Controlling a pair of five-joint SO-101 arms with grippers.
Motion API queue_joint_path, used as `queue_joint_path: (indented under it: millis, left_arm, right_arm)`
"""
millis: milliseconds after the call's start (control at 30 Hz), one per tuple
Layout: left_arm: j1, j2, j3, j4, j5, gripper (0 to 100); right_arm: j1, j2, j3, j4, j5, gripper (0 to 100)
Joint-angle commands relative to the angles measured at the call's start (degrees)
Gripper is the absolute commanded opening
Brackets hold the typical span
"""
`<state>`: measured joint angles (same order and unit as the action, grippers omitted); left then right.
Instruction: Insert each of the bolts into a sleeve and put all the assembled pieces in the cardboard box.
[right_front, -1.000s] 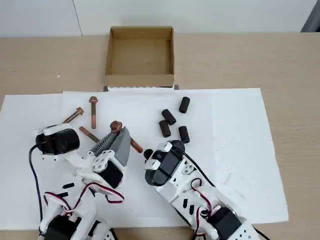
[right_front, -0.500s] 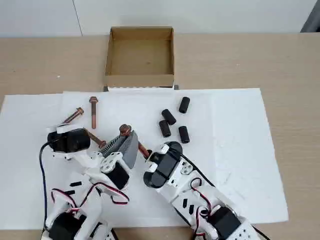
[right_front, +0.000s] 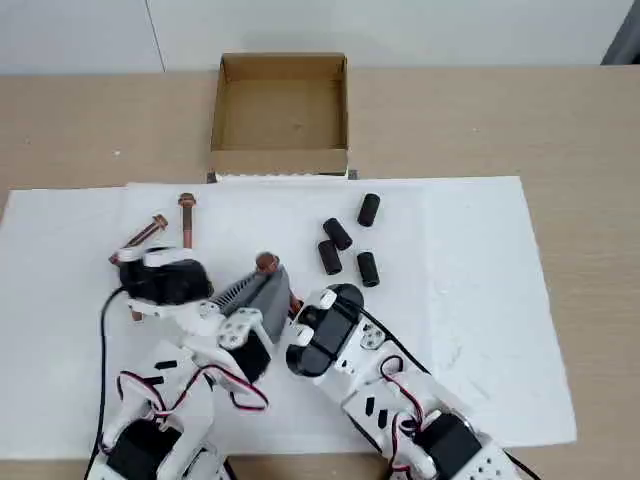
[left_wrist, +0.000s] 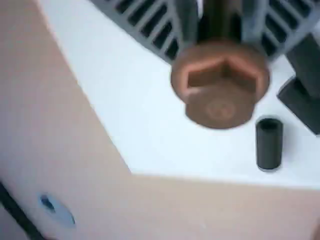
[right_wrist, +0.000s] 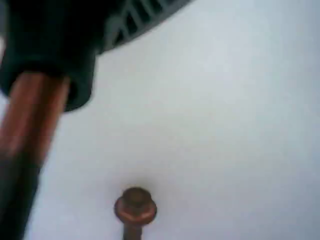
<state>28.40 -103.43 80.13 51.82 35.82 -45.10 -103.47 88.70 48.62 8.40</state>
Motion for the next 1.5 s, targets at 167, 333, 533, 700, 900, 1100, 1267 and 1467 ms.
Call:
queue_joint_path:
  millis: [167,333,533,700,900,1100,1267,1467]
  left_arm:
    - [5.9,-0.6,-0.3,6.9,-3.5,1]
    - [5.9,-0.6,-0.2,11.1,-4.8,1]
    - [5.5,-0.6,0.0,10.8,-4.9,2]
    - [5.5,-0.5,-0.1,11.1,-5.0,22]
    - [5.4,-0.5,-0.6,10.9,-5.0,25]
    - [3.0,-0.5,-2.1,10.9,-7.7,25]
    - [-4.0,-0.5,-2.0,11.2,-13.5,25]
    - [-4.6,-0.5,-2.9,11.0,-13.7,25]
  right_arm:
    - [-0.1,-0.5,-3.3,-1.4,0.4,0.2]
    - [-0.1,-0.5,-4.0,-1.4,0.5,0.2]
    - [-0.1,-0.5,-4.0,-1.4,0.5,0.2]
    - [-0.1,-0.5,-3.9,-1.4,0.5,0.2]
    - [-0.1,-0.5,-3.9,-1.2,0.5,0.2]
    - [-0.1,-0.5,-3.9,-1.0,0.5,0.2]
    - [-0.1,-0.5,-3.9,-1.0,0.5,0.2]
    - [-0.1,-0.5,-3.8,-1.0,0.5,0.2]
